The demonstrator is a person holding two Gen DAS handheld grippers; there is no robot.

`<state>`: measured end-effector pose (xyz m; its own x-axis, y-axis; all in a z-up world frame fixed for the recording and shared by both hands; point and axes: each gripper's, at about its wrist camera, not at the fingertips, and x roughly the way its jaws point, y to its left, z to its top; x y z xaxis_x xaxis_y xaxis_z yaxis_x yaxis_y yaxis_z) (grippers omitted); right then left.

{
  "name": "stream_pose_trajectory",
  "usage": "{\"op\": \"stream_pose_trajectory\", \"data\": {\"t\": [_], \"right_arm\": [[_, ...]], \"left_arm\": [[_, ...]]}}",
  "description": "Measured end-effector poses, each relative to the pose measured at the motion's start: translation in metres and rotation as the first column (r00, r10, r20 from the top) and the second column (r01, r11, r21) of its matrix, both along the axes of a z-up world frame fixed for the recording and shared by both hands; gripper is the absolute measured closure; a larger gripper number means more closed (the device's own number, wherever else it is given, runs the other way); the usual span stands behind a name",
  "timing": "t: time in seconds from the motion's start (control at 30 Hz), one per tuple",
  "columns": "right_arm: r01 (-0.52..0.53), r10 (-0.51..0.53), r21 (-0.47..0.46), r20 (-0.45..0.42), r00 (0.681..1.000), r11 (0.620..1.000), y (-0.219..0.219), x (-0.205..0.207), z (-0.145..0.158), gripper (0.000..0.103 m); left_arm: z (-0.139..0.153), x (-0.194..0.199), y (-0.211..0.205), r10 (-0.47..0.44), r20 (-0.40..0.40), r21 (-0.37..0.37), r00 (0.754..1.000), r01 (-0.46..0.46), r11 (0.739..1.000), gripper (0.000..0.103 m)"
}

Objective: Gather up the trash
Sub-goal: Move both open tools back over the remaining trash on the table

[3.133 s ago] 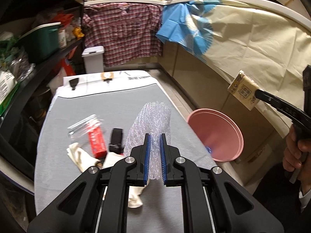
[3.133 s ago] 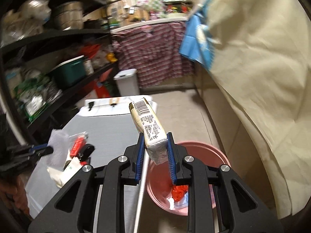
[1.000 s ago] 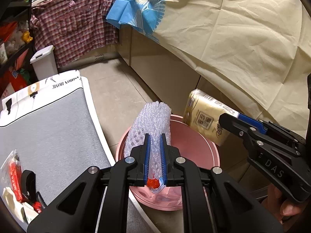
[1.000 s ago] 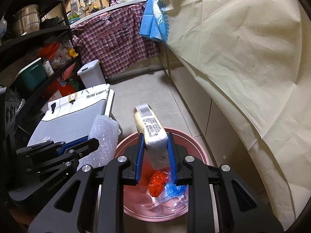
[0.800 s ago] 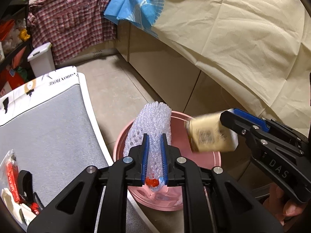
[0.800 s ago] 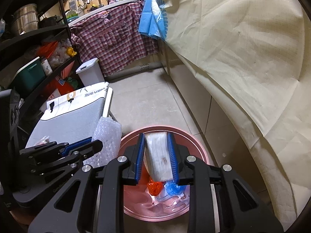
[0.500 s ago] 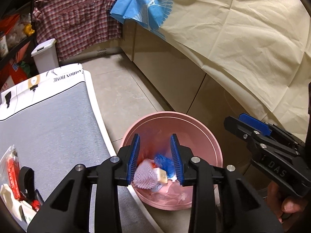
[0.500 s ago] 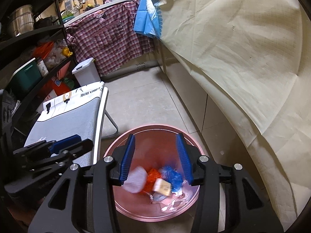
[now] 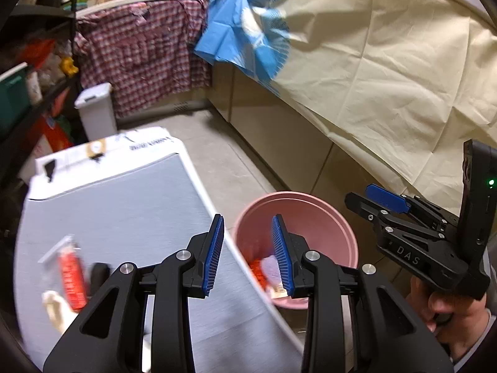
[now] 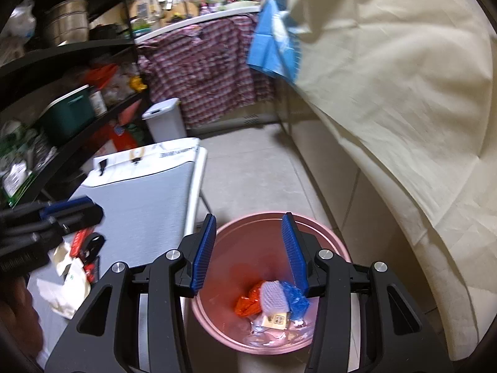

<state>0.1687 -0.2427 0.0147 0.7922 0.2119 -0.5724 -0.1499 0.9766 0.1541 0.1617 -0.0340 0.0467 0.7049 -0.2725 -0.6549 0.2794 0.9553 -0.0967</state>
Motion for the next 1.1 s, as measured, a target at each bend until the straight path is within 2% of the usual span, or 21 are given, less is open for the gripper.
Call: {"op": "stream_pose_trajectory", "data": {"t": [0.23, 0.43, 0.67, 0.87, 1.1], "right_arm": [[-0.095, 0.095, 0.005, 0.017, 0.995, 0.995, 0.025, -0.019, 0.007, 0.060], [-0.162, 0.161, 0.038, 0.013, 0.987, 0.986, 0.045, -0.028, 0.007, 0.075], [-0.237, 0.235, 0.088, 0.035, 0.971, 0.967, 0.081, -0.034, 0.011, 0.080], [-0.312, 0.309, 0.113, 0.044, 0.950, 0.943, 0.129, -0.034, 0.009, 0.081], [-0.373, 0.378, 0.168, 0.006, 0.926, 0.912, 0.195, -0.023, -0.013, 0.081]], "left_arm": [[0.026, -0.025, 0.071, 0.054, 0.038, 0.040, 0.998, -0.056, 0.998, 0.070], [0.026, -0.041, 0.149, 0.168, 0.042, 0.031, 0.985, -0.170, 0.985, 0.070], [-0.015, -0.049, 0.206, 0.267, -0.027, -0.013, 0.963, -0.267, 0.964, 0.071], [-0.045, -0.052, 0.233, 0.305, -0.069, -0.044, 0.950, -0.309, 0.950, 0.070], [-0.069, -0.052, 0.245, 0.323, -0.113, -0.050, 0.940, -0.330, 0.943, 0.071]]}}
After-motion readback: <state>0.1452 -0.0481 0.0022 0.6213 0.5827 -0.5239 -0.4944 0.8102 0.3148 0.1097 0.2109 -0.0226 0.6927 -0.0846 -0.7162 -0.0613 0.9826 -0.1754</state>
